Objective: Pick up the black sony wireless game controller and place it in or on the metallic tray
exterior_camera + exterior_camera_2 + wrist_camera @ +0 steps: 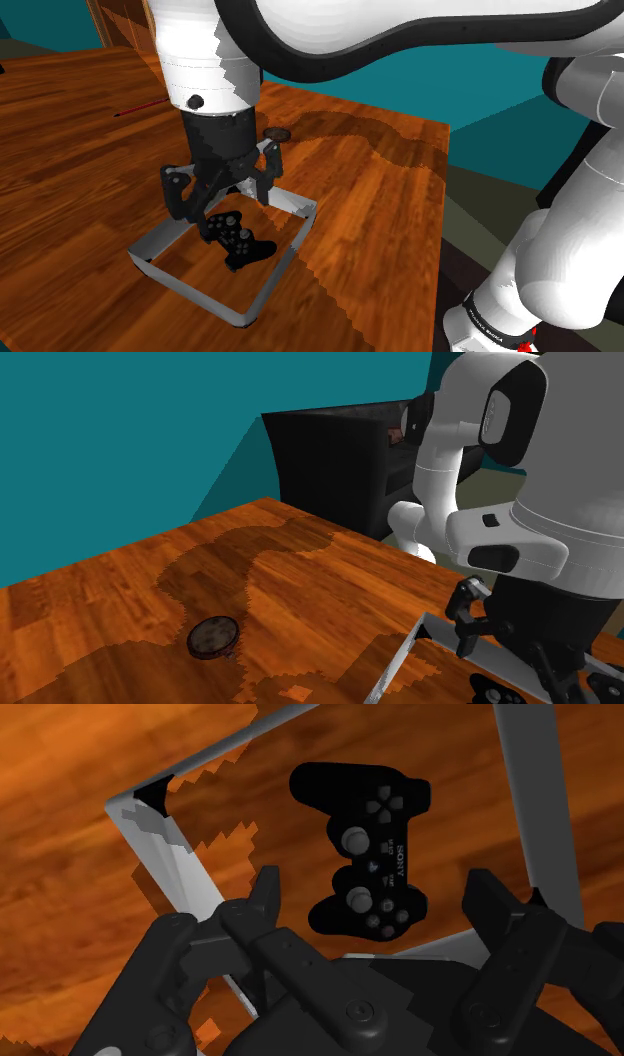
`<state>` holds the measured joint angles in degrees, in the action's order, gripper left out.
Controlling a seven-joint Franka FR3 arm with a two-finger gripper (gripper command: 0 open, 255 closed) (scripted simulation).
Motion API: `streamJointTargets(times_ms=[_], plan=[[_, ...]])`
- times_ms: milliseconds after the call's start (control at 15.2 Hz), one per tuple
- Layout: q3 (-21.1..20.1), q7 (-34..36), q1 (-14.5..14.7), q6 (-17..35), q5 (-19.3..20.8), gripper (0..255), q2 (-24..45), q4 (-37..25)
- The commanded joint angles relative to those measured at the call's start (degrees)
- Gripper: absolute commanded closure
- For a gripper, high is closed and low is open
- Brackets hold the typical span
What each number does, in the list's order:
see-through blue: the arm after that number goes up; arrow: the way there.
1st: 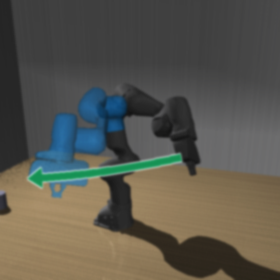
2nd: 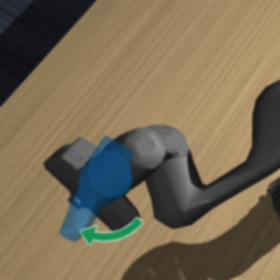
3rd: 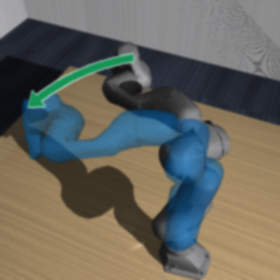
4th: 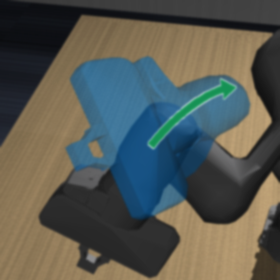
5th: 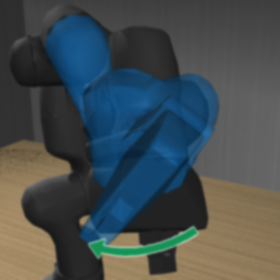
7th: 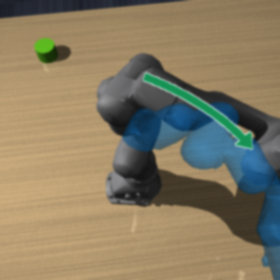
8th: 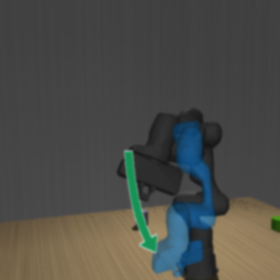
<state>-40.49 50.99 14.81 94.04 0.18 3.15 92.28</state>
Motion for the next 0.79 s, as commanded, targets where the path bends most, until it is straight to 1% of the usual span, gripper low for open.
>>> streamJointTargets(times_ms=[0, 264, 726], plan=[[0.0, 0.0, 0.0, 0.0, 0.0, 0, 0.0, 0.0], [-0.5, 1.2, 1.0, -8.0, 1.8, 0, 2.7, -10.1], [-0.5, 1.2, 1.0, -8.0, 1.8, 0, 2.7, -10.1]])
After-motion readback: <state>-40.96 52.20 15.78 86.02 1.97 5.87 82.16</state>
